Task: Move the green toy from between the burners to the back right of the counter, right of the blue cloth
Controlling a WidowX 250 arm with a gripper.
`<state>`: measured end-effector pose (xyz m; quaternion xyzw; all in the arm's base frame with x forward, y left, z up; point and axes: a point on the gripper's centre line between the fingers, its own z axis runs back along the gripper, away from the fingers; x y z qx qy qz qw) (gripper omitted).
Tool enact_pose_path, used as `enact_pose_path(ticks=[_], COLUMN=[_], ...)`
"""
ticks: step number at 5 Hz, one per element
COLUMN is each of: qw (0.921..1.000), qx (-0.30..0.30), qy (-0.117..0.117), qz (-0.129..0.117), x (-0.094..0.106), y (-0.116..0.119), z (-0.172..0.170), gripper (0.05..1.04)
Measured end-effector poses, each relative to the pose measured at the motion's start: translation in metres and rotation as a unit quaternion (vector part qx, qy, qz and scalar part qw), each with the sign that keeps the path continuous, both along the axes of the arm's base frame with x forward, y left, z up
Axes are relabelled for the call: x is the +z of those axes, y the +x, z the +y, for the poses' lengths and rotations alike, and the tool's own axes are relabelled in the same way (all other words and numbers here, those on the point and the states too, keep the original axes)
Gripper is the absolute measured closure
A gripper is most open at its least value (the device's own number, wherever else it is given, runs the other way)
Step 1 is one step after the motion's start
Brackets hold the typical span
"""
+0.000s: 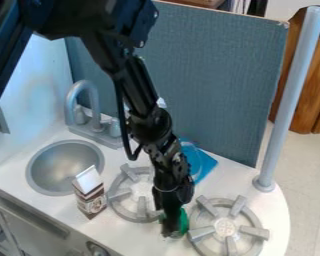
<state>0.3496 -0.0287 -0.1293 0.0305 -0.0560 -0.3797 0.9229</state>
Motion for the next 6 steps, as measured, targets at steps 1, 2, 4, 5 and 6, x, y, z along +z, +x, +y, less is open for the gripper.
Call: enact_pose_path(ticks=[1,2,4,5,6], qw=[0.9998,0.9998,0.9998,0.9999,0.9996], qx=[0.013,0.012,0.015,0.014,0.023], qy=[0.004,0.01,0.004,0.002,-0.016], qz=[0.011,0.011,0.015,0.006,0.002], x=[-0.019,-0.022,-0.023,-0.023,-0.019], y=[0.0,0.013,0.015,0.014,0.003], z=[-0.001,-0.01,-0.012,-0.013,-0.015], gripper=[0.083,0.123,0.168,0.168,0.17])
